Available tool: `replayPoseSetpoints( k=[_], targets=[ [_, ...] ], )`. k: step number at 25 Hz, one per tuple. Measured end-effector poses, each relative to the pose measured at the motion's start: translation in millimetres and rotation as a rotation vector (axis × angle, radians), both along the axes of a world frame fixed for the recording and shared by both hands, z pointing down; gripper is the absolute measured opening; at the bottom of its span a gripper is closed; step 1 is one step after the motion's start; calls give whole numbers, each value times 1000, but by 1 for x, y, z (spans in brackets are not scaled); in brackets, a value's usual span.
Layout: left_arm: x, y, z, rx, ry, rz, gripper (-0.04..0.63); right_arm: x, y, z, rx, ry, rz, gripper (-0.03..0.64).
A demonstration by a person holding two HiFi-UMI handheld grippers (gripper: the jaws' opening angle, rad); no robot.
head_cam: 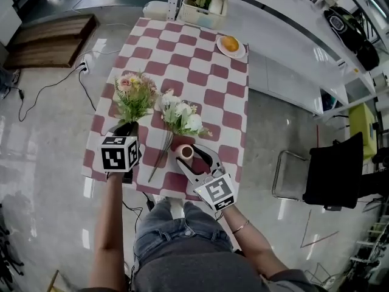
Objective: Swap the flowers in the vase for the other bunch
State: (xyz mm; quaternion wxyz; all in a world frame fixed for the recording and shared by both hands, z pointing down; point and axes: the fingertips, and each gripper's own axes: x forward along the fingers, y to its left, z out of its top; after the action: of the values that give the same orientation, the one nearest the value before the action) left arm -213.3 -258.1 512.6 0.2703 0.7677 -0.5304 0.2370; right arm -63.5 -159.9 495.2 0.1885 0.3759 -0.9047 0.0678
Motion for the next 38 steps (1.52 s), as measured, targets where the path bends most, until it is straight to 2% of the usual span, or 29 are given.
replayPoseSetpoints(
  k=[8,19,24,27,29,32,35,38],
  targets=[
    [1,-16,37,-93,5,15,43,1,0,0,-5,-6,30,235],
    [3,-24,44,-112,-5,40,68,1,-1,0,-11,5,69,235],
    [-2,-23,24,-63,-8,10,130,1,-1,-1,-13,2,70,235],
    [-6,-18,3,-13,-24,5,133,1,0,0,-14,1,73,235],
    [-3,-12,-12,15,-18,25,133,2,0,0,-12,1,72,235],
    [13,-3,-29,36,30,81,133,2,-1,0,-9,-1,67,235],
    [36,4,-38,37,89,139,137,2,0,0,-8,-6,63,235],
    [57,8,-36,27,110,181,146,2,0,0,-8,-7,61,235]
  ],
)
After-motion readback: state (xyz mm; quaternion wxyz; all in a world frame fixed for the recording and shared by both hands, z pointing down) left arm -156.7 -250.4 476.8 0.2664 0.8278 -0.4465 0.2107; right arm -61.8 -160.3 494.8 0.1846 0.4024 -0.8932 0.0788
